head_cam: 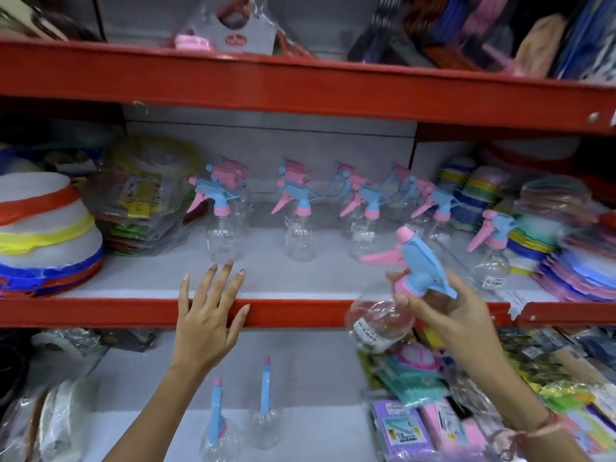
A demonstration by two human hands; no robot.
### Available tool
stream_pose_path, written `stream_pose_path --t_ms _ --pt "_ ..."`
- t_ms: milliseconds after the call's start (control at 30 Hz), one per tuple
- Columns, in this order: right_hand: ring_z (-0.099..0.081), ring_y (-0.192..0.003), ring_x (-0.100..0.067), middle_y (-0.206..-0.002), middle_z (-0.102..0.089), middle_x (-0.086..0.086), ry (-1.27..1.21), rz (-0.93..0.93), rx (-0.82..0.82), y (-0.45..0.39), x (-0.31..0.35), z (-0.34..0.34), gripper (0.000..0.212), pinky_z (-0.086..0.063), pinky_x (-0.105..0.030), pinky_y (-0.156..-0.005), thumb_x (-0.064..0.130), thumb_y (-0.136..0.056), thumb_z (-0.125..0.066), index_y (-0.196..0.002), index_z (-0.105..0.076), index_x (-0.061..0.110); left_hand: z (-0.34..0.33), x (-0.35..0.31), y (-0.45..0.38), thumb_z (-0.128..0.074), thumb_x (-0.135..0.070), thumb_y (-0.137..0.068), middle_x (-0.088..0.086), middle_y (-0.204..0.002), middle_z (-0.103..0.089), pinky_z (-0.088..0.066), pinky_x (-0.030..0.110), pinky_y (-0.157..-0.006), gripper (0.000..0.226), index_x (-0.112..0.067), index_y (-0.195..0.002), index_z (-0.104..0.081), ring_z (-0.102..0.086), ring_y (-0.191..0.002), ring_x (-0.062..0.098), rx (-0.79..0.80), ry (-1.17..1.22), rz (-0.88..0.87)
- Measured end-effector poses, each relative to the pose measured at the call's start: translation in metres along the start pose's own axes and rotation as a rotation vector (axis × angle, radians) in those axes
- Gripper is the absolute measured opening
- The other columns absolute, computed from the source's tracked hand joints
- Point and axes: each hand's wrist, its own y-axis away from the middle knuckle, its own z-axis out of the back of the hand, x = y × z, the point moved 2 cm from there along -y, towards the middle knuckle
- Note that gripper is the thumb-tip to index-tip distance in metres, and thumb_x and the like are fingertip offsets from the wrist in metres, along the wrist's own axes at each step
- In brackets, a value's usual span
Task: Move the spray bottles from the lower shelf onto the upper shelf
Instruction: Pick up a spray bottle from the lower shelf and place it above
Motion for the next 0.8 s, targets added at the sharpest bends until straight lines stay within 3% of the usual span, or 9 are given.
stream_pose_path --t_ms 133,300,433,533,700,800 --pt "-0.072 -0.097 -0.013 -0.099 -0.077 0.003 0.023 0.085 -0.094 -0.043 0.011 0.019 0.037 -0.056 -0.020 -0.081 0.031 -0.071 -0.078 -0.105 -0.065 0.022 0.003 -0.002 0.001 -0.029 -0.048 -0.099 0.009 -0.155 -0.039 -0.012 0.053 -0.120 0.058 -0.018 -0.147 -0.041 -0.038 -0.140 0.031 -0.006 0.021 0.010" --pt "-0.072 -0.094 -0.010 -0.093 -0.078 0.008 0.132 0.060 -0.147 -0.088 -0.012 0.029 0.043 -0.057 -0.025 -0.084 0.045 -0.064 -0.080 -0.099 -0.067 0.026 0.007 -0.004 0.001 -0.027 -0.049 -0.099 0.010 -0.152 -0.044 -0.015 0.054 -0.118 0.058 -0.017 -0.145 -0.043 -0.044 -0.136 0.033 0.009 0.021 0.023" --pt "-0.071 -0.094 -0.013 -0.095 -0.076 0.003 0.223 0.011 -0.163 -0.108 -0.041 0.030 0.050 -0.055 -0.032 -0.086 0.036 -0.067 -0.080 -0.109 -0.068 0.011 0.007 -0.004 0.001 -0.028 -0.049 -0.099 0.010 -0.152 -0.043 -0.018 0.057 -0.117 0.059 -0.017 -0.146 -0.043 -0.043 -0.137 0.032 0.029 0.027 0.030" --pt "-0.071 -0.094 -0.015 -0.096 -0.076 0.000 0.250 -0.016 -0.158 -0.116 -0.056 0.032 0.047 -0.055 -0.033 -0.086 0.028 -0.072 -0.081 -0.113 -0.067 0.010 0.007 -0.003 0.001 -0.027 -0.050 -0.099 0.010 -0.153 -0.042 -0.017 0.057 -0.118 0.059 -0.017 -0.146 -0.043 -0.042 -0.137 0.032 0.031 0.027 0.028" --pt "-0.072 -0.093 -0.020 -0.091 -0.075 0.002 0.221 -0.049 -0.184 -0.119 -0.065 0.029 0.048 -0.053 -0.027 -0.080 0.029 -0.068 -0.081 -0.111 -0.067 0.012 0.006 -0.003 0.001 -0.026 -0.051 -0.099 0.010 -0.153 -0.042 -0.015 0.056 -0.118 0.060 -0.017 -0.146 -0.042 -0.040 -0.138 0.031 0.033 0.028 0.030" --pt "-0.070 -0.099 -0.020 -0.099 -0.074 0.000 0.231 -0.071 -0.198 -0.115 -0.066 0.026 0.056 -0.052 -0.029 -0.083 0.037 -0.066 -0.080 -0.115 -0.064 0.014 0.006 -0.003 0.000 -0.025 -0.051 -0.099 0.010 -0.153 -0.041 -0.016 0.056 -0.118 0.060 -0.017 -0.146 -0.042 -0.039 -0.139 0.031 0.040 0.024 0.032"
